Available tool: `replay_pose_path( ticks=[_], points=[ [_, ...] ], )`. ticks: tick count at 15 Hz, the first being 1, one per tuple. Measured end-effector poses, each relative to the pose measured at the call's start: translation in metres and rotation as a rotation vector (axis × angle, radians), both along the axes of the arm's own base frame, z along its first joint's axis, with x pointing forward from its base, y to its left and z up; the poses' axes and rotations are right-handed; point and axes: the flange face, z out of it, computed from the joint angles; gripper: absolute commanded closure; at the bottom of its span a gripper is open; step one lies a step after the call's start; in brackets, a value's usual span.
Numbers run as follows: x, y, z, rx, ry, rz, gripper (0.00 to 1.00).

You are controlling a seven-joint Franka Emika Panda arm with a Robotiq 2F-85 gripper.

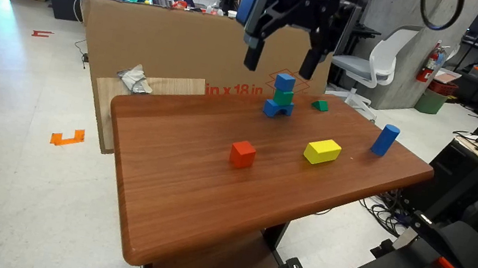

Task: Put the orange cube on the yellow block

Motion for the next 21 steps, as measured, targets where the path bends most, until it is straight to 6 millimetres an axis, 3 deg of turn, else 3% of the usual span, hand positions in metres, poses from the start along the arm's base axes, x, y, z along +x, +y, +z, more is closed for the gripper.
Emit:
replay_pose_path(
  ticks=[5,9,15,21],
  points=[
    [0.03,0.003,-0.048,0.014,0.06,-0.007,0.0],
    [0.043,0.007,-0.079,0.016,0.097,-0.007,0.0],
    [0.042,0.017,-0.115,-0.003,0.148,0.014,0.0],
    [0.037,0.025,-0.13,-0.059,0.164,0.042,0.0]
  ],
)
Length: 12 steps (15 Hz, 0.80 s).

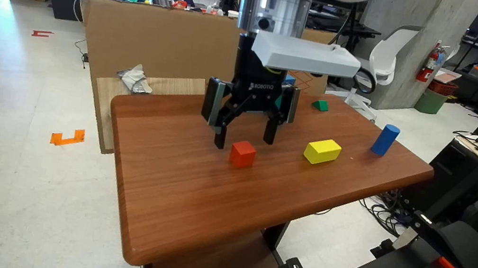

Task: Put the orange cube on the yellow block

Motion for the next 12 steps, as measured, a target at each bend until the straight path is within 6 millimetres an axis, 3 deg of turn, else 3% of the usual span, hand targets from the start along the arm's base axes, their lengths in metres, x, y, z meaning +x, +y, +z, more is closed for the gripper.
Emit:
replay_pose_path(
  ticks=[2,3,5,12],
  points=[
    [-0.001,0.003,-0.002,-0.018,-0.001,0.012,0.02],
    [-0.002,0.005,-0.002,-0.026,-0.001,0.017,0.26],
    [-0.003,0.009,-0.003,-0.036,-0.003,0.023,0.31],
    [-0.005,0.018,-0.004,-0.044,-0.004,0.016,0.85]
  ],
)
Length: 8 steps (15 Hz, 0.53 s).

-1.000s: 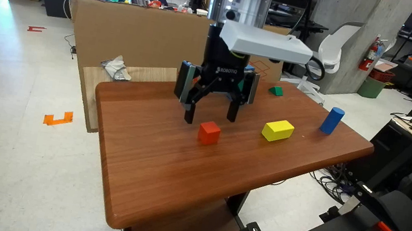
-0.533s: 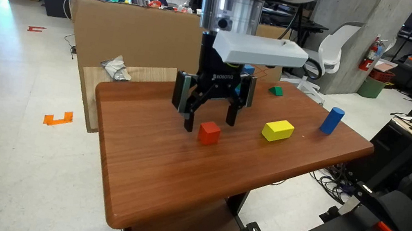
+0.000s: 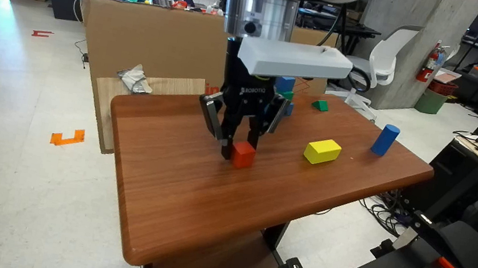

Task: Put the orange cube on the yellow block

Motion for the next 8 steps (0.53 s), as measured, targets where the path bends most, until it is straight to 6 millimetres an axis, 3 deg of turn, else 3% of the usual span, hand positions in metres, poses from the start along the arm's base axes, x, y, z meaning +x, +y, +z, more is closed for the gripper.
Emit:
replay_pose_path(
  ticks=[1,5,8],
  points=[
    [0.001,0.0,0.0,-0.001,-0.003,-0.009,0.92],
    [0.004,-0.004,0.008,-0.005,-0.021,-0.06,0.92],
    [0.005,-0.008,0.028,0.003,-0.048,-0.083,0.92]
  ],
)
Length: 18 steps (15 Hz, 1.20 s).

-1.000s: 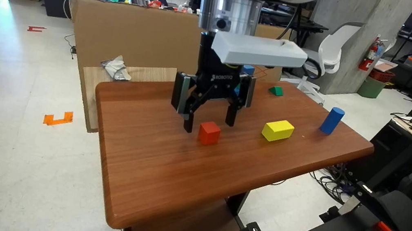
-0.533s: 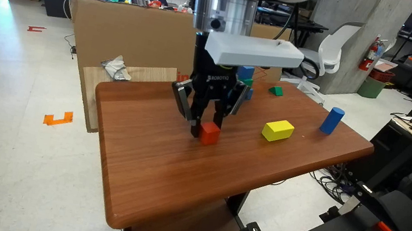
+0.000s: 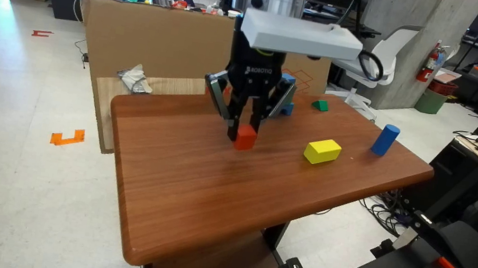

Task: Put the orange cube on the yellow block

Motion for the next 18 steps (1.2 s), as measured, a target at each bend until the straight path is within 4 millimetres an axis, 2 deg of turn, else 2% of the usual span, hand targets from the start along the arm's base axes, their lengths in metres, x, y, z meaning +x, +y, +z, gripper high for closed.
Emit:
replay_pose_path(
  ticks=[4,9,14,18],
  points=[
    [-0.013,-0.016,0.039,0.011,-0.039,-0.034,0.92],
    [-0.02,-0.068,0.073,0.01,-0.078,-0.13,0.92],
    [-0.018,-0.128,0.077,-0.007,-0.061,-0.216,0.92],
    [-0.024,-0.149,0.068,-0.031,-0.004,-0.231,0.92]
  ],
)
